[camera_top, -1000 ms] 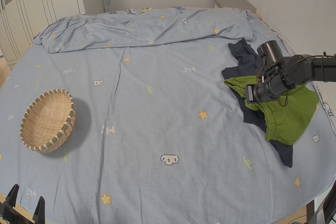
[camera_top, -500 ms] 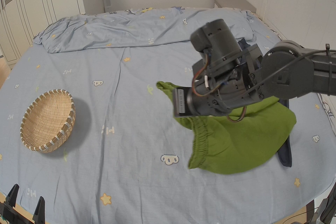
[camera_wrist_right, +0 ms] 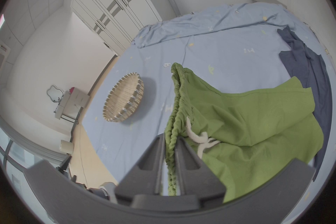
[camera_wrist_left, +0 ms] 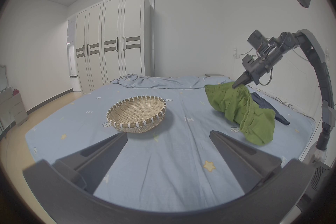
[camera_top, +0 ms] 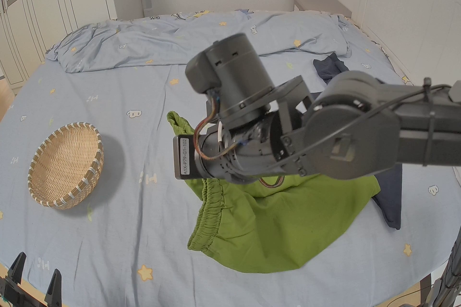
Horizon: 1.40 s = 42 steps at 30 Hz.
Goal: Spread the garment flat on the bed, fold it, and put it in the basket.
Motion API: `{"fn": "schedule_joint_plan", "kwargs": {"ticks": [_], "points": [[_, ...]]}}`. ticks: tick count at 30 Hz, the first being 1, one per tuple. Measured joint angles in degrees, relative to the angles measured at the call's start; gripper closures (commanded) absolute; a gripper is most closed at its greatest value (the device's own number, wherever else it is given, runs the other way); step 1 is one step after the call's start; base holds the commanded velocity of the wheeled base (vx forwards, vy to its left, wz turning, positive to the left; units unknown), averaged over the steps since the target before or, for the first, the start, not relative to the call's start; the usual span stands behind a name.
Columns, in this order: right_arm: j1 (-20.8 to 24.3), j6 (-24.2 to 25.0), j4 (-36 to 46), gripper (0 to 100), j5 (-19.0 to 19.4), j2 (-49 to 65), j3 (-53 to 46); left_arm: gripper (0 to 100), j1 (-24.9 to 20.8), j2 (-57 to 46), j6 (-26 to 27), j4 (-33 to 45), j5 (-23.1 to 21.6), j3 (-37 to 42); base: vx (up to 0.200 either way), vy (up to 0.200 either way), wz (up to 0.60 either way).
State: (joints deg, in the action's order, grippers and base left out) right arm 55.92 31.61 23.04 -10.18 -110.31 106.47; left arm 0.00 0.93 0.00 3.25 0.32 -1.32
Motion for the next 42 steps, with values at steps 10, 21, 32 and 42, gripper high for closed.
{"fn": "schedule_joint_plan", "kwargs": {"ticks": [10,21,32,42], "points": [[-0.49,-2.49,-0.18,0,-0.4,-4.22,-0.29,0,0.0,0.0,0.0,0.0,0.01,-0.02,0.0,0.0,0.0],[-5.79,-2.77,-0.35,0,-0.71,-0.41,-6.91,0,0.0,0.0,0.0,0.0,0.0,-0.02,0.0,0.0,0.0],[-26.08,-6.0,-6.27,0,5.03,13.96,-29.73,0,0.0,0.0,0.18,-0.02,-0.07,-0.02,0.0,0.0,0.0],[-35.58,-8.11,-16.35,0,12.93,29.33,-52.42,0,-0.02,0.0,1.19,-0.02,-0.22,0.0,0.0,0.0,0.0]]}}
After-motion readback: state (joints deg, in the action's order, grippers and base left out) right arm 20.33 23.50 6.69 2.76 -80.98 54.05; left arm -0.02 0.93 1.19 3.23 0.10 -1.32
